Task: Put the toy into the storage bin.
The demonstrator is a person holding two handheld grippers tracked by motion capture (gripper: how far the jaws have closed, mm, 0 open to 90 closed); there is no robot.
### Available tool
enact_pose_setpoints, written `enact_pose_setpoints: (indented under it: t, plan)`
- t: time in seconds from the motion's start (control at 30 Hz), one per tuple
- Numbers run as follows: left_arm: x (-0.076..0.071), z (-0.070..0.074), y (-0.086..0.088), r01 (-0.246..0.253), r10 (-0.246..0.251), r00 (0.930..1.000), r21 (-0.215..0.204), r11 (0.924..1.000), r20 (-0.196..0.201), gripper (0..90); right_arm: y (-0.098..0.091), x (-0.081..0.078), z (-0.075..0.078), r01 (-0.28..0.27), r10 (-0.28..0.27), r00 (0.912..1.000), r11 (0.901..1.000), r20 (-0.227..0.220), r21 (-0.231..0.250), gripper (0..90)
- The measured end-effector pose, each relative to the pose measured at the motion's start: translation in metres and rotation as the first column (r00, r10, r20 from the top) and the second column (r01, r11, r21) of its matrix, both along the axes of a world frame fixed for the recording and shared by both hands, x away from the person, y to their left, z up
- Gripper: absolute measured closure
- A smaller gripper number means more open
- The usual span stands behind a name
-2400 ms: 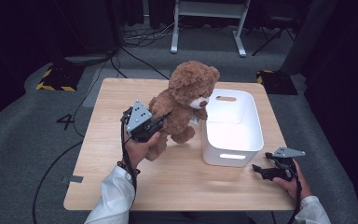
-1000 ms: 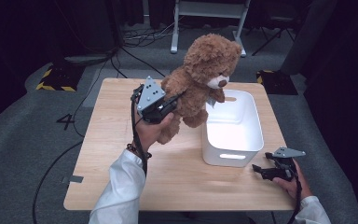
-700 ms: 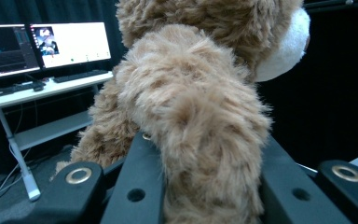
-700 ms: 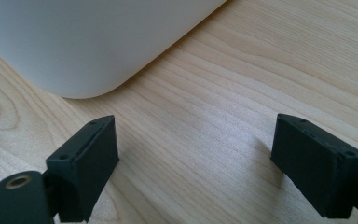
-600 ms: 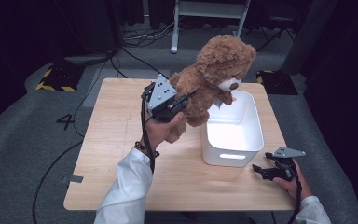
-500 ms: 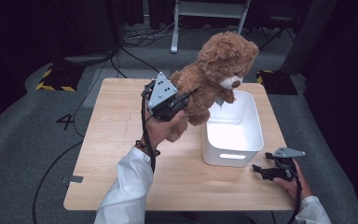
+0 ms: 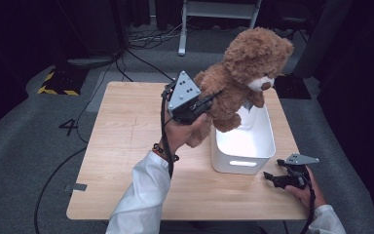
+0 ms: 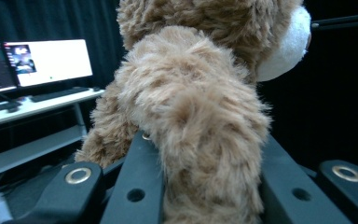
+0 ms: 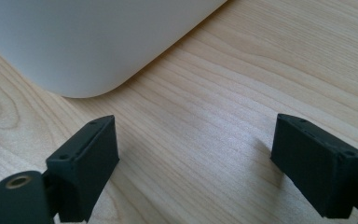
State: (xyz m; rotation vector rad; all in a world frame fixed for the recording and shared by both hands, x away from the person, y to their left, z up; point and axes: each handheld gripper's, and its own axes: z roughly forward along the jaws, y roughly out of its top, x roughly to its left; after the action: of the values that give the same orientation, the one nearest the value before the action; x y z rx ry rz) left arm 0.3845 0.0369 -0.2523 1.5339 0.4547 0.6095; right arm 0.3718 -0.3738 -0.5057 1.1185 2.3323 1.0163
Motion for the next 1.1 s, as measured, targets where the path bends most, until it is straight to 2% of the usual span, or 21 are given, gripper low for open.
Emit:
enact_pose_setpoints:
  t: [0.3, 0.53, 0.8, 1.0, 1.1]
  plan:
    - [0.002, -0.007, -0.037, 0.062, -0.062, 0.998, -0.008, 0.9981, -0.015, 79.3, 0.0, 0.0, 0.0, -0.002, 0.002, 1.0, 1.0, 0.001, 0.0, 14.4]
    - [0.008, -0.02, -0.063, 0.102, -0.103, 0.9935, -0.02, 0.9945, -0.048, 79.2, 0.0, 0.0, 0.0, -0.002, 0.002, 1.0, 1.0, 0.001, 0.0, 14.4]
    - [0.018, -0.046, -0.08, 0.121, -0.124, 0.986, -0.031, 0.9922, -0.111, 79.0, 0.0, 0.0, 0.0, -0.002, 0.002, 1.0, 1.0, 0.001, 0.0, 14.4]
    - [0.027, -0.066, -0.087, 0.112, -0.11, 0.9814, 0.004, 0.9937, -0.157, 78.8, 0.0, 0.0, 0.0, -0.002, 0.002, 1.0, 1.0, 0.0, 0.001, 14.4]
    - [0.031, -0.073, -0.087, 0.111, -0.108, 0.9775, 0.007, 0.9938, -0.181, 78.7, 0.0, 0.0, 0.0, -0.002, 0.002, 1.0, 1.0, 0.0, 0.001, 14.4]
